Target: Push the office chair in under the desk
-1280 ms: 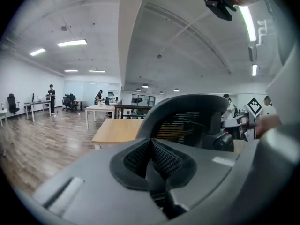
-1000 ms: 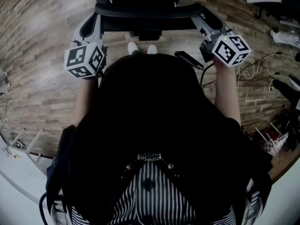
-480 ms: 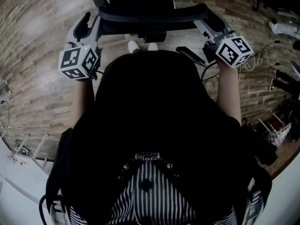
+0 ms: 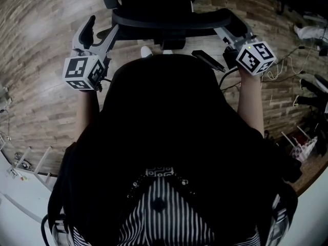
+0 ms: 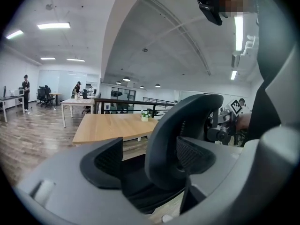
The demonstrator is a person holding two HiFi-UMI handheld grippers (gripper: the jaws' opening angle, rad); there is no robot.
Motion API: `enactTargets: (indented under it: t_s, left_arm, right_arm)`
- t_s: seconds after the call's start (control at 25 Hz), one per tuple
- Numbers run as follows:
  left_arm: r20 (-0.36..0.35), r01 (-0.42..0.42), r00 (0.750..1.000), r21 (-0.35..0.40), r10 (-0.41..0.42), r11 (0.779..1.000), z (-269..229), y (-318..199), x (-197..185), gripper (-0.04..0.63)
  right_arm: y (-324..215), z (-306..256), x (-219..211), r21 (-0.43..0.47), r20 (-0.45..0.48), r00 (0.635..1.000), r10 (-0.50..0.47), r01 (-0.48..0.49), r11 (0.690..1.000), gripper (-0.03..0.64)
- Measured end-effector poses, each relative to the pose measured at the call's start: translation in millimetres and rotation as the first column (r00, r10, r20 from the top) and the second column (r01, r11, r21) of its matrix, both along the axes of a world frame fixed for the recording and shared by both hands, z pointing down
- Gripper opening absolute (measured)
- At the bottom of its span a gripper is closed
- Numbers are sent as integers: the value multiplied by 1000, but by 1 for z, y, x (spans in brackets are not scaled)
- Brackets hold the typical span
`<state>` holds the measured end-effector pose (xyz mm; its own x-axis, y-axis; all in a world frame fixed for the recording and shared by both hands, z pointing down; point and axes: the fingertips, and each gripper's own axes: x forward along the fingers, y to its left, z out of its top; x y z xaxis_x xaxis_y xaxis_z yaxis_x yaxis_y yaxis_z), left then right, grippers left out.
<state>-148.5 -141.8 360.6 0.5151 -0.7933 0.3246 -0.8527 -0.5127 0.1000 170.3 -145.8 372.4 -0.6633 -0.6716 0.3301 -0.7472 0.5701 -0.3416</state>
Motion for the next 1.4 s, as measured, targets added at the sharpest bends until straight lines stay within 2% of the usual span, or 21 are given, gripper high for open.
enactTargets:
  t_s: [0.12,0.24,0.4,0.52,0.72,1.0,1.4]
  left_arm:
    - [29,-32,999,5,32,999,1,-1,14,402]
    - [70,-49,996,0,49,999,8,-7,28,405]
    - [69,-57,996,-23,59,998,15,-16,45,405]
    - [96,-57,994,-38,60,998,21,-24,52,389]
    - [136,-64,988,-38,68,997,25,-36,52,365]
    - [146,-54,987,-47,60,997,27,-44,46,364]
    - [131,-57,989,-48,63,997,29,-66,31,367]
  right_arm:
    - [-4,2,-6,18,-56,998,-7,8,1000,331]
    - [-14,4,-8,24,-58,998,9,-8,1000,331]
    - [-22,6,-14,18,-54,999,-5,6,1000,331]
    - [-27,7,-17,20,-55,998,-9,10,1000,331]
    - [-34,9,-23,18,-70,997,-38,39,999,329]
    - [-42,8,-32,11,-98,990,-101,102,995,302]
    - [-59,11,-46,2,-73,996,-52,52,999,302]
